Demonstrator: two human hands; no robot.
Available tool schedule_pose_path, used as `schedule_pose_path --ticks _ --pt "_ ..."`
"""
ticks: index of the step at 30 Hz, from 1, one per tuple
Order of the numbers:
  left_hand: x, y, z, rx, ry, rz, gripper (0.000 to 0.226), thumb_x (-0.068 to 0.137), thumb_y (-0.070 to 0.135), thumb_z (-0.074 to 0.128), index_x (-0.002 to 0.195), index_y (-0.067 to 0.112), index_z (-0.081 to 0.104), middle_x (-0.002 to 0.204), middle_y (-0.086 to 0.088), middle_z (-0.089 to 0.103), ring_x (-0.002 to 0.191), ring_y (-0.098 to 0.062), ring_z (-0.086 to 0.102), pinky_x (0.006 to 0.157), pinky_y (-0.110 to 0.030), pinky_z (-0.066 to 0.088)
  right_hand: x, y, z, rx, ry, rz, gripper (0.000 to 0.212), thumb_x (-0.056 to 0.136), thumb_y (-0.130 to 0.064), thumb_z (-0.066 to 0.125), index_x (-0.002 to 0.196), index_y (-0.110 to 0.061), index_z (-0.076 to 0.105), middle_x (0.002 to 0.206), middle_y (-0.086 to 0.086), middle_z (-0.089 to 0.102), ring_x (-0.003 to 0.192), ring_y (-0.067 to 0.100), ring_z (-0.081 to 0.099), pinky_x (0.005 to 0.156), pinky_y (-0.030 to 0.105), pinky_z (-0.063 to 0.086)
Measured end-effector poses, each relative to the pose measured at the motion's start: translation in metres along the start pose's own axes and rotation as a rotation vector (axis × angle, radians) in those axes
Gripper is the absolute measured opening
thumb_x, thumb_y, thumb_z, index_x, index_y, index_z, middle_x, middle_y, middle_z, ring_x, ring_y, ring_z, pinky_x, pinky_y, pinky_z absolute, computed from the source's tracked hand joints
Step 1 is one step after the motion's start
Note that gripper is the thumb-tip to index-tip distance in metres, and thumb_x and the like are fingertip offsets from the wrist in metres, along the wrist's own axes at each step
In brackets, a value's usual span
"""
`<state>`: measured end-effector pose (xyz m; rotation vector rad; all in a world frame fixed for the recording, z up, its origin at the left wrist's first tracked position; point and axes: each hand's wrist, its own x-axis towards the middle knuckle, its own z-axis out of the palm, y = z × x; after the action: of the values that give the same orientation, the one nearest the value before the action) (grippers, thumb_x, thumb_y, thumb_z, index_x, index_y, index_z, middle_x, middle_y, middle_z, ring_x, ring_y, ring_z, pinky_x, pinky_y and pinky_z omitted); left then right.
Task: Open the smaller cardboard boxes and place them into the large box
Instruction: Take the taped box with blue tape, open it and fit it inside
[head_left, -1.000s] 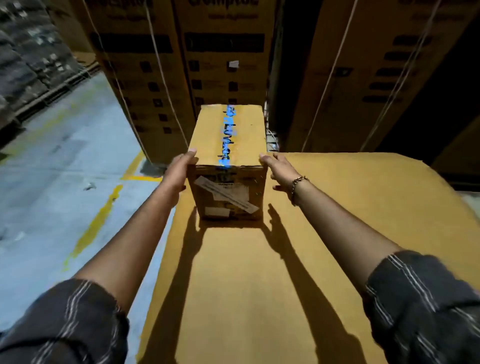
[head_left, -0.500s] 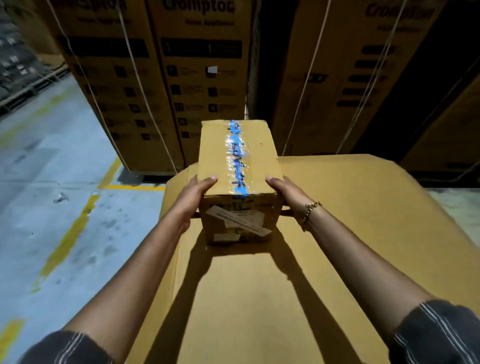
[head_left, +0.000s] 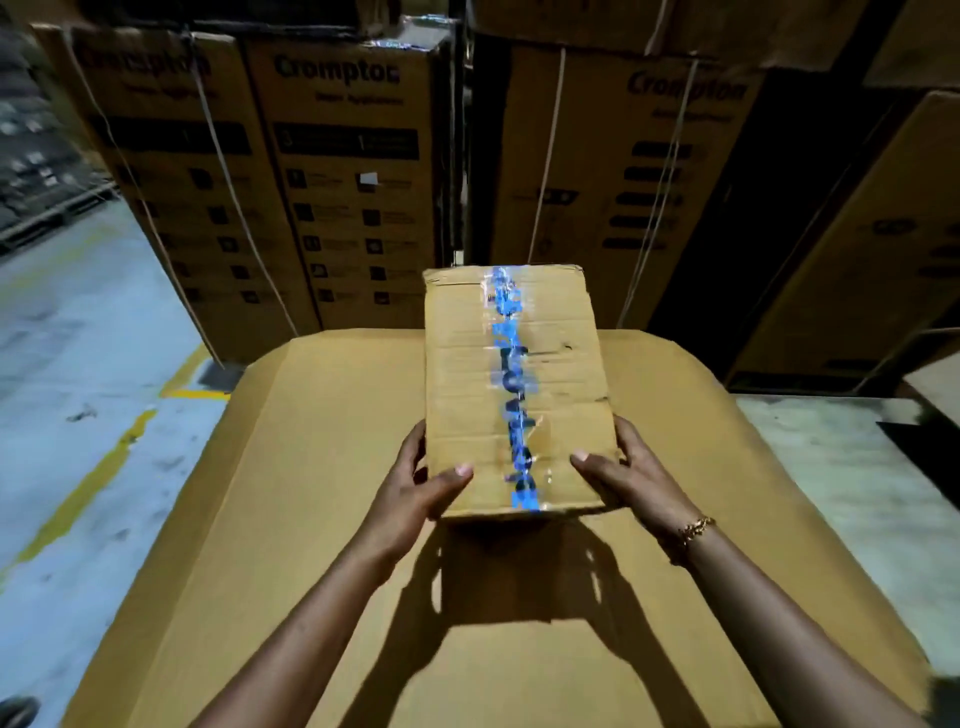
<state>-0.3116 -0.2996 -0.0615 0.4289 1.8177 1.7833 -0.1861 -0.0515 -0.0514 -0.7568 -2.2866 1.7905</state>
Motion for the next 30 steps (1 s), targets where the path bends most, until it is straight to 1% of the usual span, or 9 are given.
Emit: schedule_pose_path --ticks 2,4,8,11,15,18,22,27,30 --pt "-0.016 -0.012 0.010 0.041 0.002 0.019 0.082 0.083 0.025 0.082 0.148 0.040 0.034 0.136 0.013 0.059 0.119 -0.008 0.063 0.076 -0.022 0.057 -0.018 0.022 -0.010 0.004 -0.019 -0.009 0.081 0.074 -0.052 0.083 0.139 -0.054 0.035 0.110 -0.009 0.060 0.088 0.007 0.060 0.072 0.024 0.053" --pt "-0.025 -0.023 0.015 0.069 0.009 0.021 0.088 0.082 0.017 0.082 0.149 0.041 0.032 0.137 0.016 0.057 0.118 -0.001 0.061 0.075 -0.020 0.056 -0.031 0.037 -0.016 -0.051 -0.016 -0.047 0.088 0.070 -0.058 0.083 0.140 -0.050 0.031 0.130 -0.013 0.052 0.110 0.008 0.056 0.088 0.030 0.054" --pt "-0.036 -0.042 0.018 0.186 -0.033 -0.005 0.094 0.078 0.016 0.085 0.148 0.045 0.030 0.136 0.023 0.055 0.121 0.004 0.058 0.085 -0.020 0.054 -0.044 0.057 -0.014 -0.135 -0.009 -0.078 0.082 0.080 -0.031 0.082 0.139 -0.039 0.025 0.129 -0.034 0.039 0.113 -0.015 0.046 0.078 0.001 0.045" --pt "-0.036 -0.058 0.023 0.381 0.011 -0.032 0.091 0.085 0.012 0.079 0.150 0.046 0.026 0.137 0.024 0.052 0.126 0.001 0.052 0.097 -0.020 0.050 -0.041 0.076 -0.010 -0.246 -0.020 -0.084 0.081 0.085 -0.022 0.078 0.147 -0.032 0.026 0.135 -0.015 0.051 0.120 0.008 0.057 0.084 0.013 0.052" --pt "-0.036 -0.058 0.020 0.294 0.057 -0.039 0.067 0.090 -0.006 0.062 0.130 0.046 0.053 0.126 0.016 0.067 0.120 -0.008 0.061 0.097 -0.029 0.054 -0.038 0.076 -0.020 -0.034 -0.019 -0.031 0.060 0.088 0.016 0.055 0.120 -0.035 0.059 0.128 0.002 0.066 0.098 0.011 0.068 0.085 0.031 0.054" --pt "-0.034 -0.019 0.015 0.039 0.195 -0.037 0.047 0.100 0.003 0.042 0.122 0.037 0.065 0.125 0.012 0.070 0.116 -0.010 0.063 0.097 -0.041 0.051 -0.034 0.038 -0.039 0.240 0.093 0.070 0.039 0.097 0.005 0.043 0.103 -0.022 0.071 0.113 0.002 0.072 0.092 0.012 0.066 0.085 0.041 0.053" --pt "-0.023 0.043 0.018 -0.040 0.140 -0.127 0.045 0.096 0.066 0.042 0.119 0.037 0.068 0.123 0.009 0.069 0.111 -0.018 0.063 0.088 -0.042 0.050 -0.022 -0.026 -0.048 0.245 0.067 0.078 0.034 0.101 -0.046 0.044 0.109 -0.028 0.072 0.113 -0.009 0.072 0.094 0.014 0.064 0.085 0.045 0.054" --pt "-0.014 0.077 0.035 0.144 -0.006 -0.043 0.025 0.098 0.046 0.055 0.120 0.034 0.060 0.109 0.013 0.068 0.095 -0.006 0.064 0.068 -0.028 0.047 -0.002 -0.062 -0.032 -0.157 0.007 0.069 0.050 0.089 -0.064 0.058 0.123 -0.028 0.056 0.109 -0.005 0.068 0.092 0.018 0.067 0.069 0.035 0.055" --pt "-0.018 0.059 0.023 0.088 0.018 0.060 0.056 0.083 0.038 0.073 0.135 0.038 0.052 0.123 0.013 0.067 0.106 -0.006 0.066 0.077 -0.022 0.054 -0.011 -0.044 -0.030 -0.007 0.088 -0.108 0.060 0.082 -0.046 0.076 0.131 -0.022 0.052 0.120 -0.002 0.067 0.096 0.014 0.067 0.072 0.031 0.055"
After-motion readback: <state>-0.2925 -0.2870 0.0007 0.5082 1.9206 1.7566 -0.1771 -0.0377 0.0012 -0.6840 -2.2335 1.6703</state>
